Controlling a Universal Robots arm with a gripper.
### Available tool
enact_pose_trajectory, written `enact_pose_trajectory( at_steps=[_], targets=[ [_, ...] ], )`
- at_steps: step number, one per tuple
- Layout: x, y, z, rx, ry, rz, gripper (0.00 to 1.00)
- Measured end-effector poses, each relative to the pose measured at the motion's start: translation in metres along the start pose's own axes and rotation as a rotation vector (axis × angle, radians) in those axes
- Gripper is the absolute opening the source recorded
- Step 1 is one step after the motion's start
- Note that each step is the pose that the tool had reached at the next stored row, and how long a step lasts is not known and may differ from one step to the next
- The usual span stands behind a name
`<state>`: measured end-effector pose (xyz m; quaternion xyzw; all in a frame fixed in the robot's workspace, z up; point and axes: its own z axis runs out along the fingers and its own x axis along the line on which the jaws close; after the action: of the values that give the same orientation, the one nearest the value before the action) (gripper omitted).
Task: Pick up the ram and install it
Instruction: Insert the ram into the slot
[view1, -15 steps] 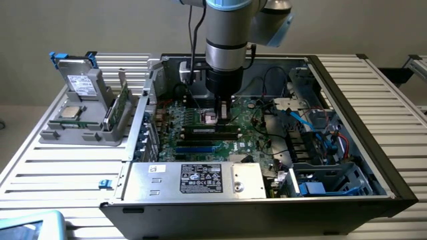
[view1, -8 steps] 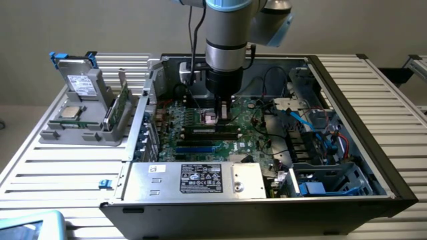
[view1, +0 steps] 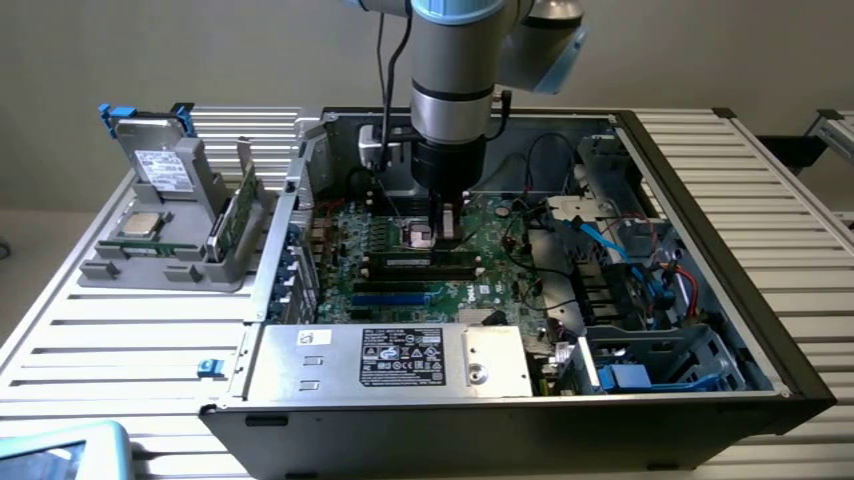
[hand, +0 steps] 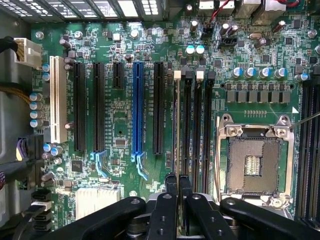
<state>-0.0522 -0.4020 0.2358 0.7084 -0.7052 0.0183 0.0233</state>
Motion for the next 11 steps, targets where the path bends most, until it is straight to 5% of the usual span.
enact_pose_trajectory(
  at_steps=[6,11],
  targets=[
    [-0.0001,0.0,0.0011,-0.0008,-0.0002,0.003,0.13],
    [-0.0001,0.0,0.0014,-0.0093,0.0001,0.002,0.13]
  ],
)
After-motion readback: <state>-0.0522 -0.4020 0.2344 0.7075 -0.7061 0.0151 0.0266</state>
